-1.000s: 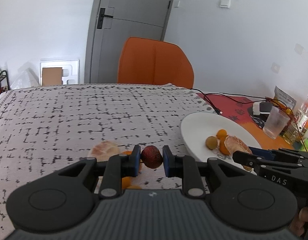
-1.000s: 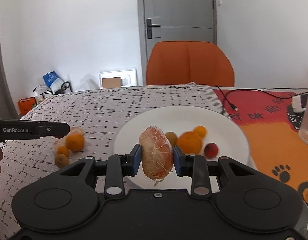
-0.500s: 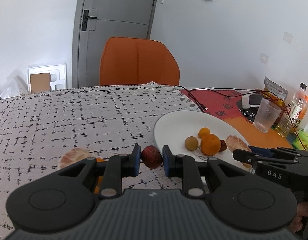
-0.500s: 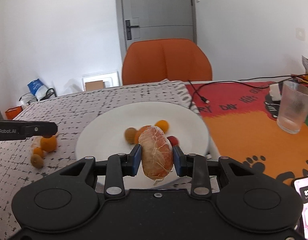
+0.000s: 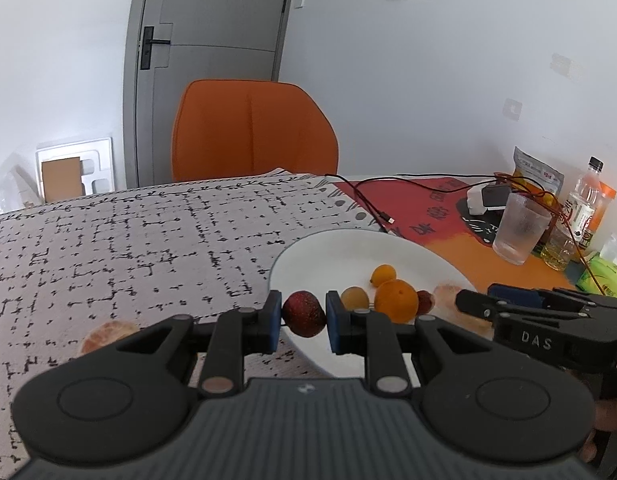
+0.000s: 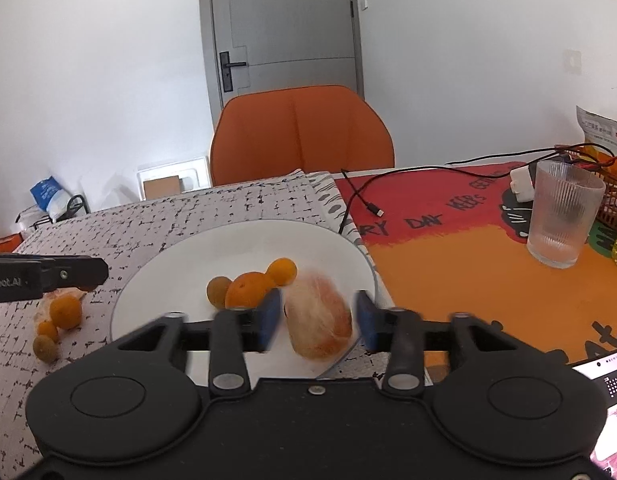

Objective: Organize fruits
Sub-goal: 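Carry both fruits over the white bowl and open both grippers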

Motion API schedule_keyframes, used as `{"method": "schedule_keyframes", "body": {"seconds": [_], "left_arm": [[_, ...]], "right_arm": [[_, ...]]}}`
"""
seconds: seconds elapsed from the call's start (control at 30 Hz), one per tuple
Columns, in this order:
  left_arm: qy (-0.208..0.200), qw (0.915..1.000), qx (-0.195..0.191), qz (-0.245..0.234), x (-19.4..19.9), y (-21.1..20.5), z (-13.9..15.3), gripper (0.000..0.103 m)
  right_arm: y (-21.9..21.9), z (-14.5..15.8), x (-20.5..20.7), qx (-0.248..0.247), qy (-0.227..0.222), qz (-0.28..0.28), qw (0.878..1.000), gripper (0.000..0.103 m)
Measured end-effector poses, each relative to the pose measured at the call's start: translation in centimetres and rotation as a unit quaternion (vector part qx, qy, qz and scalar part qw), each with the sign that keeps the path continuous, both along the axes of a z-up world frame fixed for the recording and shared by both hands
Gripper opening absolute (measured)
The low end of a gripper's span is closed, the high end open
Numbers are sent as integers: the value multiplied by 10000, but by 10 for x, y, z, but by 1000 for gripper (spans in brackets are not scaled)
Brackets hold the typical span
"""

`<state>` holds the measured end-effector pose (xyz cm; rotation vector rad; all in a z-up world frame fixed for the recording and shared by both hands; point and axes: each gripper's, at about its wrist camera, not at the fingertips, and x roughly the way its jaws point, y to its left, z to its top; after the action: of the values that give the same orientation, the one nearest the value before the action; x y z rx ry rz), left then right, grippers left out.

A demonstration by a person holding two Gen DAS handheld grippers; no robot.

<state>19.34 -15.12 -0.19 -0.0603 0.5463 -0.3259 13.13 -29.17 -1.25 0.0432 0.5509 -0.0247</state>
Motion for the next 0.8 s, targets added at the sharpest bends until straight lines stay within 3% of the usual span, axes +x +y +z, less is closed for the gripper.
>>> {"method": "schedule_keyframes", "body": {"seconds": [0.3, 0.6, 0.7, 0.8], "left_arm": [[-27, 9999, -24, -162, 0, -12, 3, 22], [43, 10000, 32, 55, -5, 2, 1, 29], [62, 9997, 67, 207, -9, 13, 0, 33], [53, 9993, 79, 355, -15, 24, 1, 44]], "right_arm": [[3, 4, -12, 106, -17, 248, 9996, 56], [13, 1, -16, 90, 64, 409, 9991, 56], [19, 1, -16, 101, 71, 469, 9988, 57], [24, 1, -17, 145, 53, 533, 9985, 57]]}}
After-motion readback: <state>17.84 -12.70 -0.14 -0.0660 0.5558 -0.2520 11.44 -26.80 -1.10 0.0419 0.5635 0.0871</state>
